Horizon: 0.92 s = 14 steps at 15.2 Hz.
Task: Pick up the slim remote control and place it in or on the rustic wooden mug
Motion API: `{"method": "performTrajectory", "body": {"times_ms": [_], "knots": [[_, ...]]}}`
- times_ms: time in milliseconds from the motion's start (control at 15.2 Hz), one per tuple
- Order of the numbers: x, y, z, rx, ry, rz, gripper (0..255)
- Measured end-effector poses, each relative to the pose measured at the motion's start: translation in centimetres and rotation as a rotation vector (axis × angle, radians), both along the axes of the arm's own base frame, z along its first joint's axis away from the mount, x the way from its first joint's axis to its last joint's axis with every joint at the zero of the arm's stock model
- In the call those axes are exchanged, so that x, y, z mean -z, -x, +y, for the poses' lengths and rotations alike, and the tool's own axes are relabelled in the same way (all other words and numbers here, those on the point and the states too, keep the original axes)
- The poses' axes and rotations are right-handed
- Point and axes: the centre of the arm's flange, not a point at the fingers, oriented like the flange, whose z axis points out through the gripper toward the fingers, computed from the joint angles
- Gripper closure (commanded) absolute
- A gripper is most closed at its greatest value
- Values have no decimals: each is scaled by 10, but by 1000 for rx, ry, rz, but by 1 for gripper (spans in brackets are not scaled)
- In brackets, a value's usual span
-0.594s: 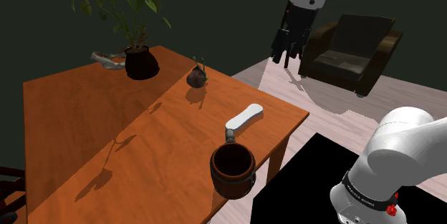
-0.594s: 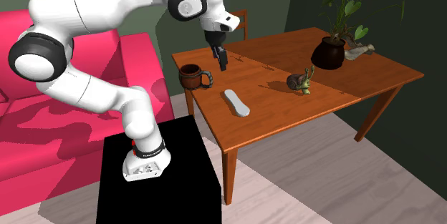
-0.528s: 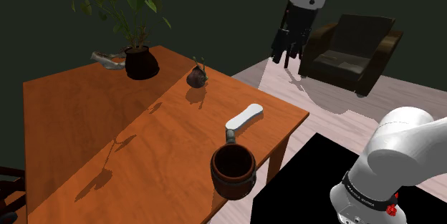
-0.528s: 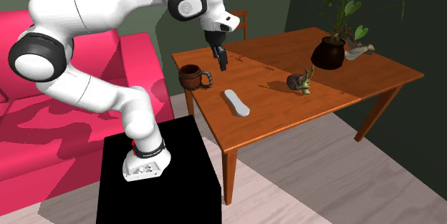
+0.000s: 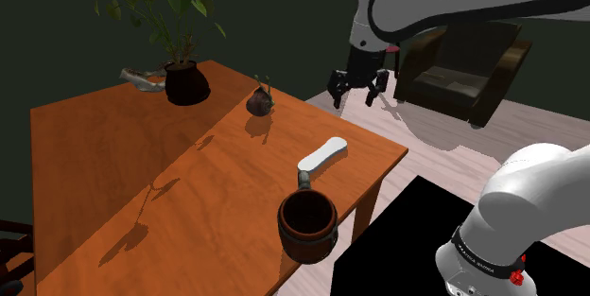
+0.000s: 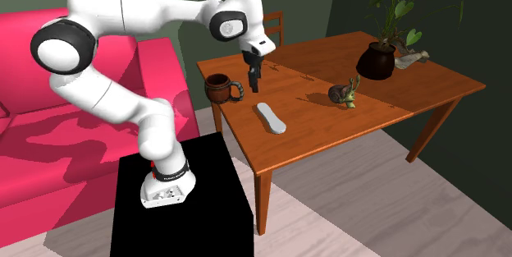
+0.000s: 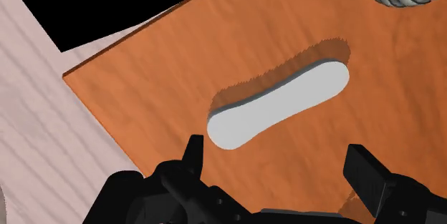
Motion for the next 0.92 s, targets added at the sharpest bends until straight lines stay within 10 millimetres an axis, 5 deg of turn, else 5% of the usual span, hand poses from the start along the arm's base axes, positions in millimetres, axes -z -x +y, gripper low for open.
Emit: {"method": "performTrajectory", "body": {"times_ms": [396,924], "knots": [[68,-37,31,396,-1,57,0],[157,-93,35,896,-5,128,0]]}}
